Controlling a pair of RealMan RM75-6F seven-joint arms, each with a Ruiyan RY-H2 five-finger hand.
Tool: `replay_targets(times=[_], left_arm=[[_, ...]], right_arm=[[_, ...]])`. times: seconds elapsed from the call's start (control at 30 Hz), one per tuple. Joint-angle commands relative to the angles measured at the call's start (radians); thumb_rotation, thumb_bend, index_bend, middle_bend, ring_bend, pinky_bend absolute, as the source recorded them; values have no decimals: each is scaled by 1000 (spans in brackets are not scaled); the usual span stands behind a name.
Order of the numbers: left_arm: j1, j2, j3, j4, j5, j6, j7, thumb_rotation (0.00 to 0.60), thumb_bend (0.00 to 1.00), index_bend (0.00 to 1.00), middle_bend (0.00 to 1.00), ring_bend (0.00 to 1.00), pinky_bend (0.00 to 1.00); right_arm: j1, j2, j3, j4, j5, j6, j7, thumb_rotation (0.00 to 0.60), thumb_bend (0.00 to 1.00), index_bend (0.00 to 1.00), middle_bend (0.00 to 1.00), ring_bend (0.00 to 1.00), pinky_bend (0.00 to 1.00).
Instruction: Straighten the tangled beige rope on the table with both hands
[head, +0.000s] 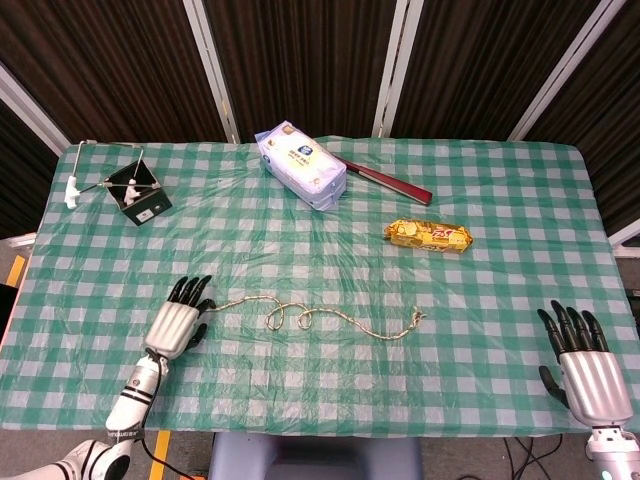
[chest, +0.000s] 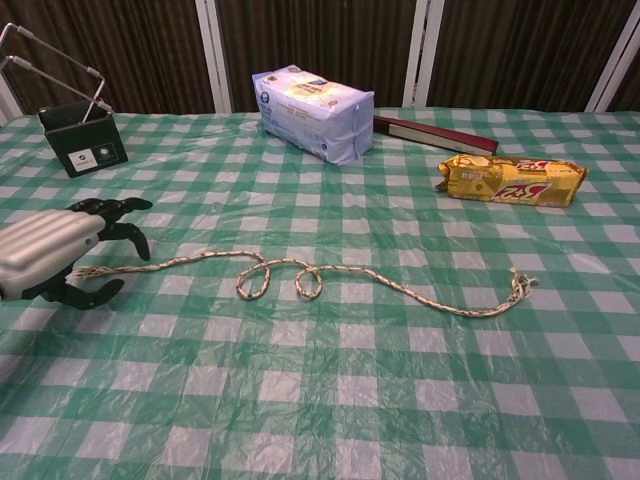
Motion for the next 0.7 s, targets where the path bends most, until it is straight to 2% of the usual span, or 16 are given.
replay_targets(times=[0.03, 0.2, 0.5, 0.7], left_arm=[[-9, -21, -10, 33, -17, -1, 11, 600, 466, 373, 0, 0, 55], [-18, -50, -19, 87, -38, 3, 13, 600, 467, 398, 0, 0, 55], [-27, -80, -17, 150, -52, 11, 1, 600, 462, 510, 5, 0, 73], [-33, -90, -12, 171, -60, 7, 1, 600, 462, 535, 19, 0, 76]], right_arm=[[0, 0, 0, -1, 2, -1, 0, 600, 415, 0, 0, 0, 0], [1, 0, 0, -1, 5, -3, -2, 600, 415, 0, 0, 0, 0], [2, 1, 1, -1, 8, -3, -2, 600, 415, 0, 0, 0, 0], [1, 1, 2, -4, 11, -2, -7, 600, 415, 0, 0, 0, 0]])
